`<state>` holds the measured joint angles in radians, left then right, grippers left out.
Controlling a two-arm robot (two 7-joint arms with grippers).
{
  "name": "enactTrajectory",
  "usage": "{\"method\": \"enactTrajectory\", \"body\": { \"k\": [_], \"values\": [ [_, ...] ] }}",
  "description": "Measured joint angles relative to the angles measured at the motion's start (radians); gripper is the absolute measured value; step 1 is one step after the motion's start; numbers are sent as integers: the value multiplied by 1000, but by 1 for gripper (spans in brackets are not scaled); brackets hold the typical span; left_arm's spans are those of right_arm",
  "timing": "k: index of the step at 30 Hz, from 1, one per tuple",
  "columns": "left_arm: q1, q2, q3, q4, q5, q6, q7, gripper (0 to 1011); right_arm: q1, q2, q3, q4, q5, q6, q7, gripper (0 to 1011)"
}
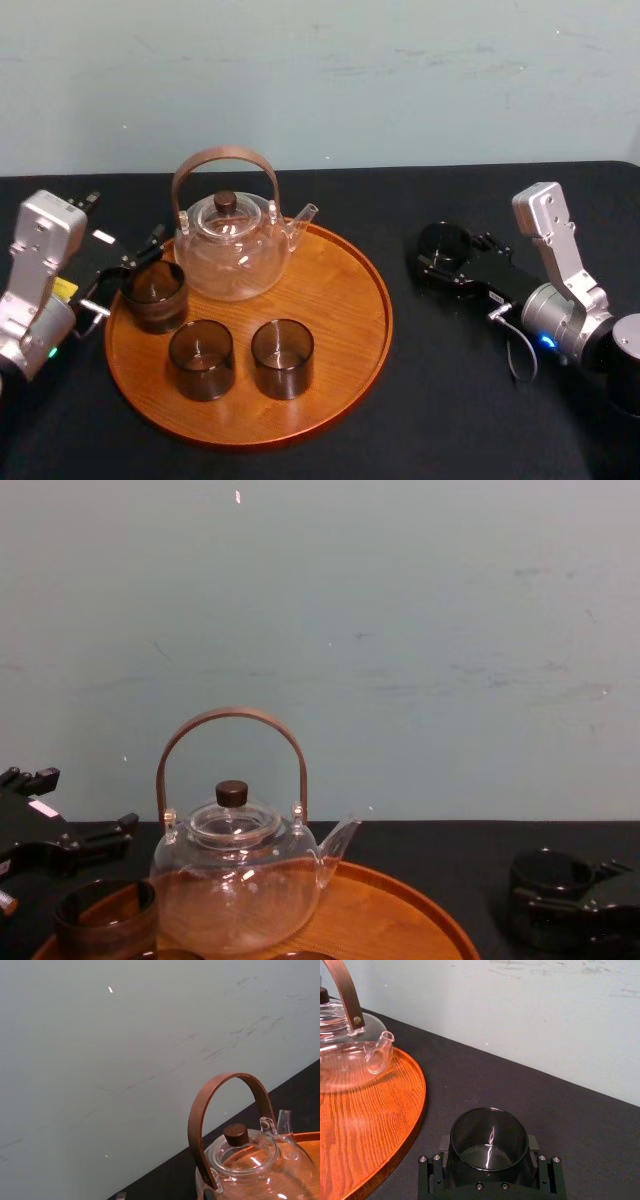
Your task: Pick up the glass from the table and place it on the tray.
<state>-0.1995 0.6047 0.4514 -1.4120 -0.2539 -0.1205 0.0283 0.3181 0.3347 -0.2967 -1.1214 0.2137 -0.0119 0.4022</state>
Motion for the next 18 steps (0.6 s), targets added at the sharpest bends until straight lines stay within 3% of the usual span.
{"method": "enactTrajectory", "body": {
  "k": [13, 18],
  "values": [
    [0, 0, 0, 0, 0, 0, 0, 1001, -2, 1, 0, -2, 2, 0, 0, 904],
    [0, 0, 0, 0, 0, 0, 0, 1001, -22, 11, 7, -33, 7, -12, 7, 903]
  ]
}}
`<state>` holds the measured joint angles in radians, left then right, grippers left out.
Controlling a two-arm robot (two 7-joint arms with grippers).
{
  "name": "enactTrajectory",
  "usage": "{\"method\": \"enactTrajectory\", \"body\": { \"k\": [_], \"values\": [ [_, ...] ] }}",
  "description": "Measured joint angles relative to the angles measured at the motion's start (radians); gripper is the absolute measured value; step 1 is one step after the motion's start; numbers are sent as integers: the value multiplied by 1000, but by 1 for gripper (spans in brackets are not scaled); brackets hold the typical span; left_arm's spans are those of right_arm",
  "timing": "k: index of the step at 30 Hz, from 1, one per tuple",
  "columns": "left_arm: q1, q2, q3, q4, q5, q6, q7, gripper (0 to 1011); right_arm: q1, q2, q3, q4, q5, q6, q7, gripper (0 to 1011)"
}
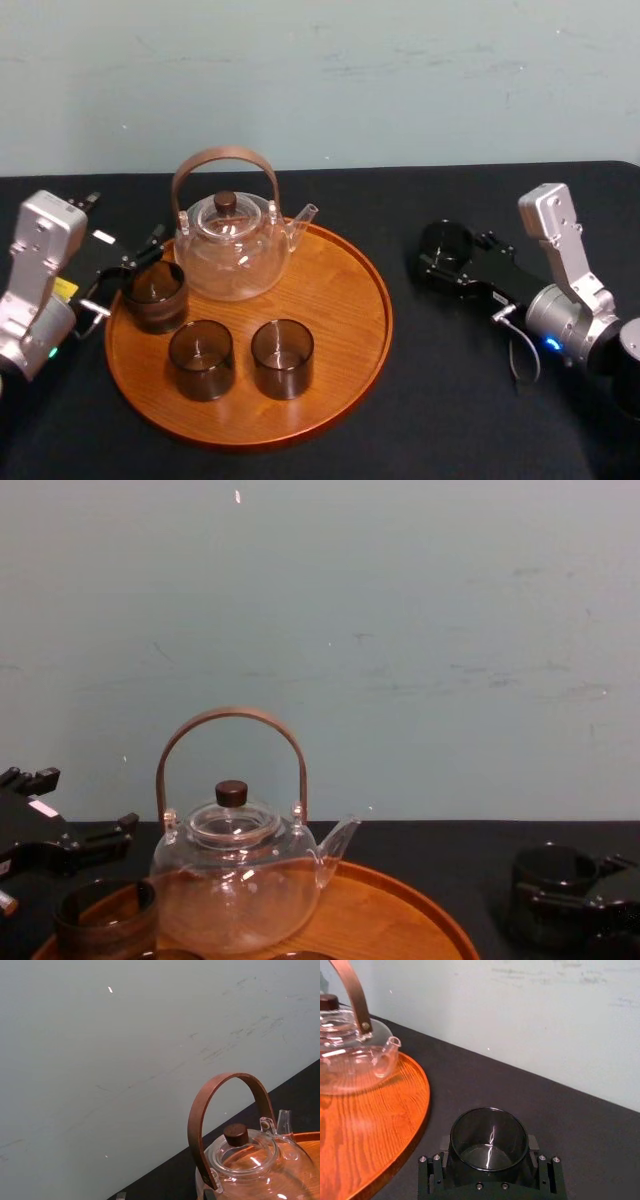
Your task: Pick up the glass from the table and place it on the tray.
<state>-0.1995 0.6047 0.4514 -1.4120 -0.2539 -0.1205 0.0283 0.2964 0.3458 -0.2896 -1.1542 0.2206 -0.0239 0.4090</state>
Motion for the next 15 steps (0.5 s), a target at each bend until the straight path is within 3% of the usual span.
{"method": "enactTrajectory", "body": {
  "k": [15],
  "values": [
    [0, 0, 0, 0, 0, 0, 0, 1001, -78, 33, 4, -159, 10, -6, 5, 903]
  ]
}}
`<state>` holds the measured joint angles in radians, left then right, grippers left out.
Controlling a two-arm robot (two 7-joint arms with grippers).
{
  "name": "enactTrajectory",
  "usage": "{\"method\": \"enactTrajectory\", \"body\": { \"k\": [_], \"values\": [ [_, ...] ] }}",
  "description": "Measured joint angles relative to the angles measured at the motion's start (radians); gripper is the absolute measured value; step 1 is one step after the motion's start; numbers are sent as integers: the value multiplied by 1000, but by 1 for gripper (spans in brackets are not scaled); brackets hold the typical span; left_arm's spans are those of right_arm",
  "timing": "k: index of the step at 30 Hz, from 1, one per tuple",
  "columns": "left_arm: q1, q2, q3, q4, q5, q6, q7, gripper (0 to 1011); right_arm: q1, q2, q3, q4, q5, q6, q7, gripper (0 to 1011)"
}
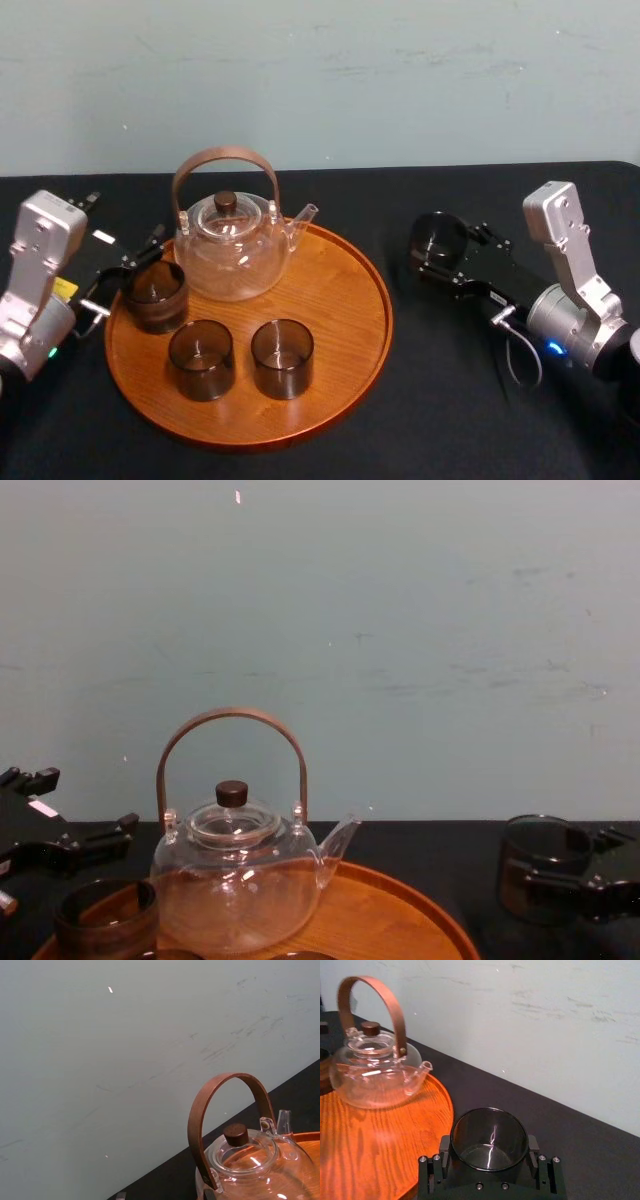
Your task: Pick up the glass from the table and place it on the tray.
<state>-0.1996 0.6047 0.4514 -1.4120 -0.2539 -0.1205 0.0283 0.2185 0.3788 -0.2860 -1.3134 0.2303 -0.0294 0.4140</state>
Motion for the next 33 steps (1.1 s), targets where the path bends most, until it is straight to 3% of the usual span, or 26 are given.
{"method": "enactTrajectory", "body": {
  "k": [7, 15, 33],
  "values": [
    [0, 0, 0, 0, 0, 0, 0, 1001, -30, 8, -16, -67, -1, 0, 5, 904],
    [0, 0, 0, 0, 0, 0, 0, 1001, -32, -2, -53, -88, -9, -3, 17, 904],
    [0, 0, 0, 0, 0, 0, 0, 1002, 43, -54, -125, 28, -25, -41, 51, 904]
  ]
}}
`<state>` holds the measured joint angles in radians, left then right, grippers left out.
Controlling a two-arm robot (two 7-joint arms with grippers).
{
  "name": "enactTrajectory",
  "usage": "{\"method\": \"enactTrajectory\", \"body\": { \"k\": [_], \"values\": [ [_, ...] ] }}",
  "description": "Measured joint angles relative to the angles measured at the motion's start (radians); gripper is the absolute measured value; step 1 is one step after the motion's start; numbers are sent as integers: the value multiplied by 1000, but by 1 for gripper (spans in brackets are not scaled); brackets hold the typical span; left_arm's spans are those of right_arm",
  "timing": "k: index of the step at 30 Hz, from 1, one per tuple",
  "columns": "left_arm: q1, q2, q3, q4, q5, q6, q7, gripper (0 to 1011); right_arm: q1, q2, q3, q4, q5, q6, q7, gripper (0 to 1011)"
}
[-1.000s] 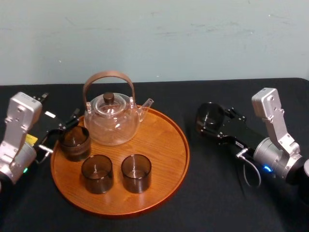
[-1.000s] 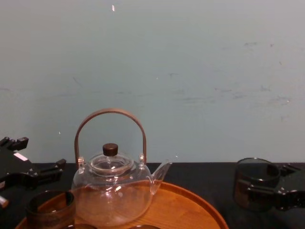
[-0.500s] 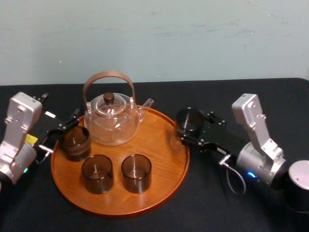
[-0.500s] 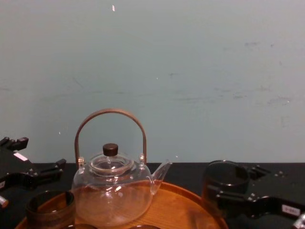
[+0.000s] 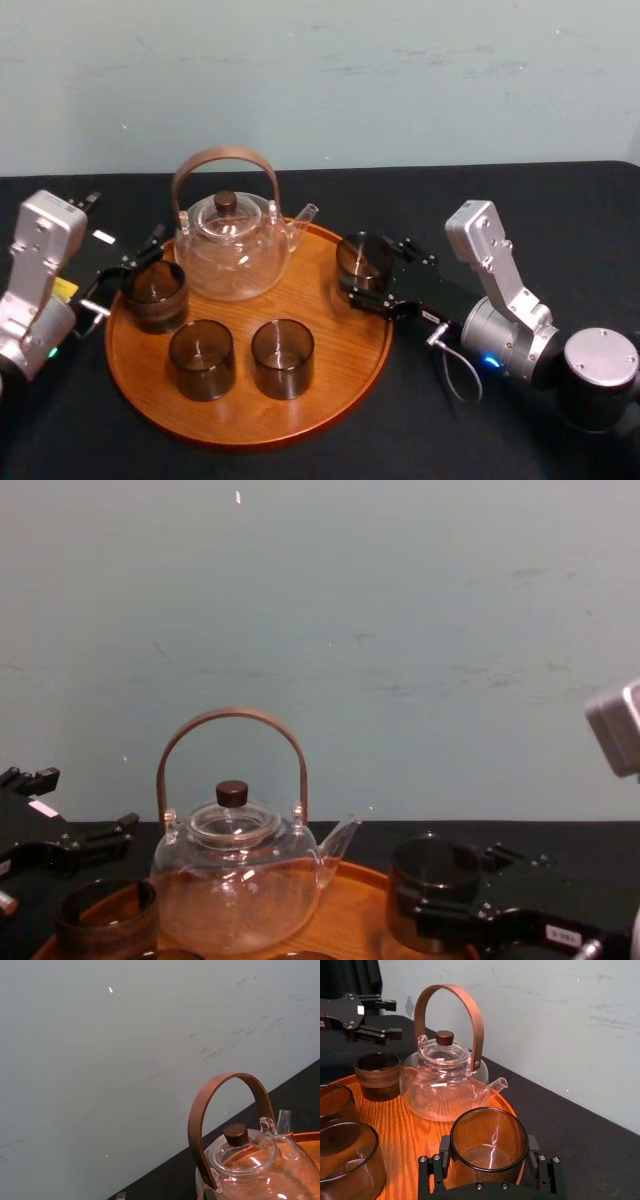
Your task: Pick up the glass from the table and place it on the tray.
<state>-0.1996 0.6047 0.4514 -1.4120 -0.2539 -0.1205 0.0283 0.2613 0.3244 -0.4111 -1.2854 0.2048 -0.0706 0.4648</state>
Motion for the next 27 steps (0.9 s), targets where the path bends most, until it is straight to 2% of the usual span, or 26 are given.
{"method": "enactTrajectory", "body": {
  "k": [8, 27],
  "values": [
    [0, 0, 0, 0, 0, 0, 0, 1001, 31, -19, -19, 51, -6, -9, 3, 903],
    [0, 0, 0, 0, 0, 0, 0, 1001, 71, -53, -58, 112, -53, -22, -3, 903]
  ]
}}
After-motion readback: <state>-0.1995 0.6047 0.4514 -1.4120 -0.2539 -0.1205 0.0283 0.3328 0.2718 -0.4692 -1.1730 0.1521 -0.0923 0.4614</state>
